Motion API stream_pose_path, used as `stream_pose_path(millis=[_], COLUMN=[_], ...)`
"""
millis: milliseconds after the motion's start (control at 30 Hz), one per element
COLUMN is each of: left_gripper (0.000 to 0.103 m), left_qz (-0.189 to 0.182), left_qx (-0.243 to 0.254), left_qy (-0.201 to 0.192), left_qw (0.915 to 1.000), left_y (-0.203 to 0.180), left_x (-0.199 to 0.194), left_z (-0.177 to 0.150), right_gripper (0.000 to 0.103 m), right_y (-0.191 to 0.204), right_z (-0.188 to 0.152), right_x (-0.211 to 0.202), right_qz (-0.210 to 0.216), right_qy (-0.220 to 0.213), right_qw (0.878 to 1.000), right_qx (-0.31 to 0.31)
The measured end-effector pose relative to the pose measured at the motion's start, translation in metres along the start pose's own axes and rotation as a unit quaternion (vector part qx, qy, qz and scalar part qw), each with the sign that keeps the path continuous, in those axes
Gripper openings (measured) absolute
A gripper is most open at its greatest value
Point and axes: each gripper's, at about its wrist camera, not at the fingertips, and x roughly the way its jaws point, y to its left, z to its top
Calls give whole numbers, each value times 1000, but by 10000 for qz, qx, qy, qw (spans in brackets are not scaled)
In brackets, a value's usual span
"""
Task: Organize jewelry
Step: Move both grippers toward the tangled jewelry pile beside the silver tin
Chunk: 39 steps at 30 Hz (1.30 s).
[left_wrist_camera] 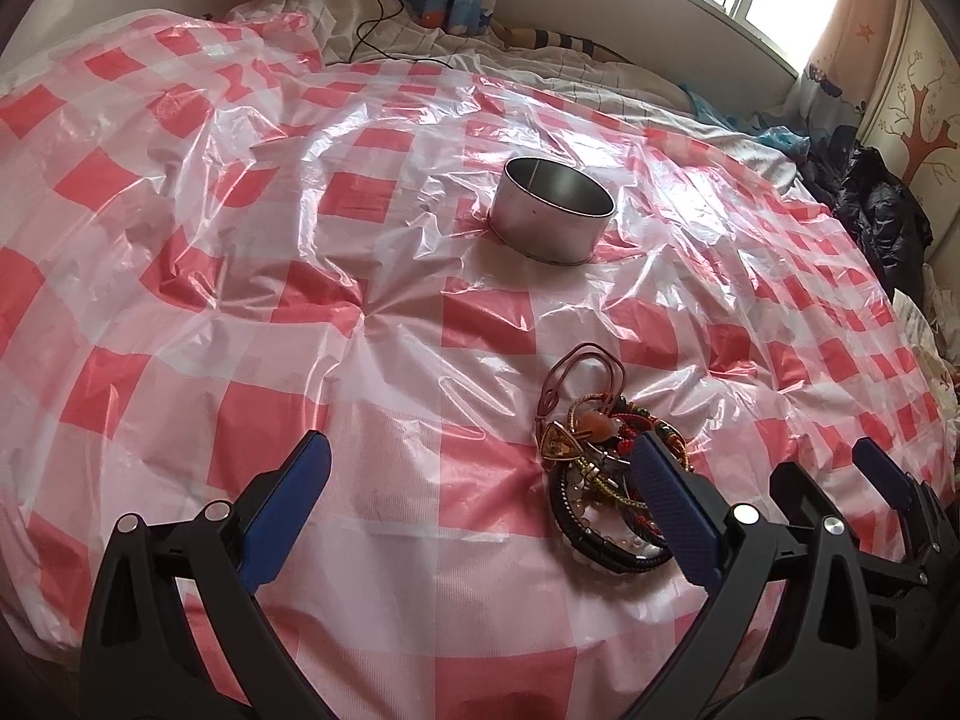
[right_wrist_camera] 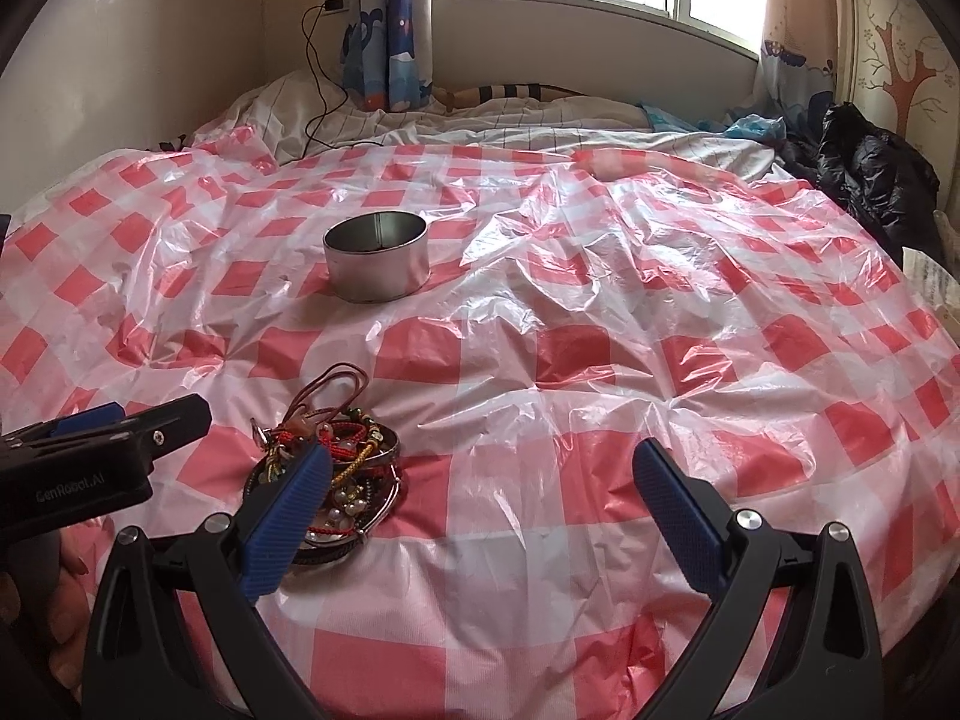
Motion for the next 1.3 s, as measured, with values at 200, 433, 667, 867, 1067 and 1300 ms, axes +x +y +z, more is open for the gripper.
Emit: stream_pose_path(millis=[200, 433, 667, 867, 1067, 1300], left_gripper=[97, 97, 97, 97, 97, 97], left_qz=[-10, 4, -86, -175, -187, -289], left_qx=[54, -11, -11, 105, 97, 210], left_qy=[-18, -62, -46, -33, -1, 47], left_qw=[10000, 10000, 10000, 9998, 9998, 9994], left_y=[-3, 0, -5, -12, -10, -12], left_x=[-9, -9, -7, -2, 7, 22], left_z=[-12, -12, -11, -9, -1, 20], right_gripper=[96, 96, 96, 96, 96, 96], right_y=[-2, -11, -14, -14, -14, -13], right_z=[-9, -7, -6, -6, -5, -4], right_x=[-15, -23, -25, -21, -20, -12], right_qz=[-30, -47, -41, 28, 83, 264], right_qy=[-66, -135, -148, -70, -44, 93], right_qw=[10000, 9999, 9999, 10000, 10000, 9995], right_qx=[-42, 34, 21, -2, -18, -148])
